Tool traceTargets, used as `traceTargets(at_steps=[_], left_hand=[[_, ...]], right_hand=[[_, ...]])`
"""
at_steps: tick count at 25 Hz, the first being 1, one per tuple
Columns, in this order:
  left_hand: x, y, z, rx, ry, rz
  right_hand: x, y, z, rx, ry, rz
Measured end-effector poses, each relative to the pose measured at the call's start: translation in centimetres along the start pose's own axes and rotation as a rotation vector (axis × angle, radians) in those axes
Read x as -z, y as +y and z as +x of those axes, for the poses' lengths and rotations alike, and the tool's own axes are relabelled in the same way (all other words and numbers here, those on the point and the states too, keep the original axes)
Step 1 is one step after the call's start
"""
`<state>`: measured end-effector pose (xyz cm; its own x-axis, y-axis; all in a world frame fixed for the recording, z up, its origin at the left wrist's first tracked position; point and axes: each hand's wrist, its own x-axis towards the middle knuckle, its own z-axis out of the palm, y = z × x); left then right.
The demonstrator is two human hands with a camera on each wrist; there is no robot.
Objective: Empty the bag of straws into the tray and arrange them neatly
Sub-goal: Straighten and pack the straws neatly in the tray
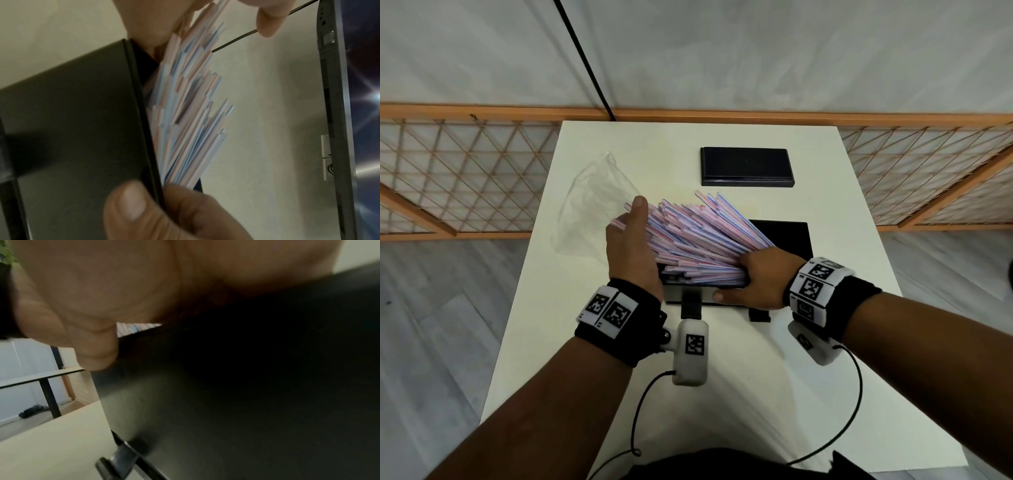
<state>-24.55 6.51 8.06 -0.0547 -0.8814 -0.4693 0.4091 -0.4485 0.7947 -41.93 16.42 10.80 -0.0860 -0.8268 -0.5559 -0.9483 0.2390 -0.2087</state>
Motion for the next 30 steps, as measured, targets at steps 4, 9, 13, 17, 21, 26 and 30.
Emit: traceTargets(at_steps=[4,9,13,17,21,26,30], left_hand=[[-0.4,0.5,-0.4,-0.051,-0.033,0.000],[-0.3,0.0,0.5,-0.044,0.032,0.131],[-0.4,0.2,0.0,0.001,0.045,0.202],[-0.7,0.7,-0.6,0.000,0.032,0.167],[-0.8,0.7,-1.2,-0.080,-0.005,0.203],[-1.4,0.9,-1.8,-0.167,0.034,0.243],[-1.3,0.2,-1.5,-0.129,0.011,0.288]], right_hand=[[0.7,-1.2,0.5,0.056,-0.007,0.031],[0.3,-1.4,0.7,0.071,-0.001,0.041],[-0.3,-1.4,1.3,0.063,0.028,0.062],[-0.2,-2.5,0.9,0.063,0.043,0.125],[0.4,-2.9,0.5,0.095,0.034,0.111],[1.0,-3.4,0.1,0.080,0.032,0.153],[0.1,-2.6,1.3,-0.017,0.117,0.120]])
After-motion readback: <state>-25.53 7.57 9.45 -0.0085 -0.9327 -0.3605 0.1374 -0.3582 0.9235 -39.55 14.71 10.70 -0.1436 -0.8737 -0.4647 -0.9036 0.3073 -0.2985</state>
